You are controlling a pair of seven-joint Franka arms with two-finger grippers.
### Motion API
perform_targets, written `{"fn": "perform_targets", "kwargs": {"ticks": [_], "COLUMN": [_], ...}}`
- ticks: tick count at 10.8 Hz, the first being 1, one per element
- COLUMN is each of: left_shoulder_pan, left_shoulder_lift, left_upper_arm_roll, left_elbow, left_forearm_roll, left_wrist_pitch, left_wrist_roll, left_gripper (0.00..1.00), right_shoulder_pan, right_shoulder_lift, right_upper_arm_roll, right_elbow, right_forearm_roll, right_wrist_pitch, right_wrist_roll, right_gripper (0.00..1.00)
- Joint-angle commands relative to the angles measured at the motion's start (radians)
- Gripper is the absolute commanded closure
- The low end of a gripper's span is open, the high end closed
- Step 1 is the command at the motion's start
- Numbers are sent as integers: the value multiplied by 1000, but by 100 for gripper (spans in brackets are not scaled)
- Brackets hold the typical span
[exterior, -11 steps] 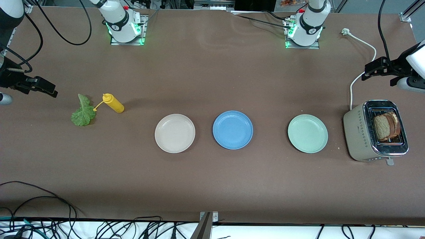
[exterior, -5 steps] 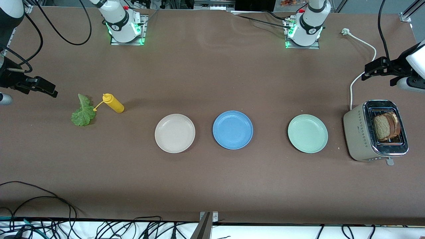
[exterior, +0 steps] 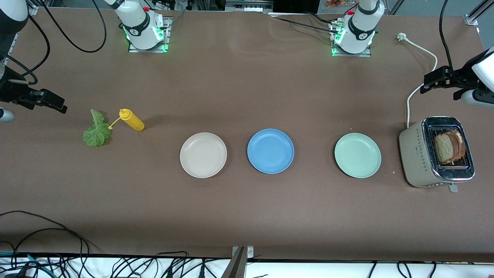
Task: Make sandwich in blue plate with both arms
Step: 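Move the left gripper over the toaster above the bread slices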
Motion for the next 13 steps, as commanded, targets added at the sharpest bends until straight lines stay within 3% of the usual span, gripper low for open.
{"fn": "perform_targets", "kwargs": {"ticks": [1,10,13], "left_shoulder_pan": [4,7,98], "left_shoulder_lift": [13,13,57], "left_upper_arm_roll": [-3,-2,0], "left_elbow": [30,30,32], "left_forearm_roll": [12,20,20], "left_wrist_pitch": [-24,-23,-23], "left_wrist_roll": [19,17,22], "left_gripper": [0,0,0], "right_shoulder_pan": [8,7,5], "right_shoulder_lift": [0,0,2], "right_upper_arm_roll": [-6,-8,-8], "right_elbow": [7,5,4], "right_forearm_roll": [4,4,4], "right_wrist_pitch": [-9,-6,-7], "right_wrist_roll": [2,2,1], "right_gripper": [0,0,0]}}
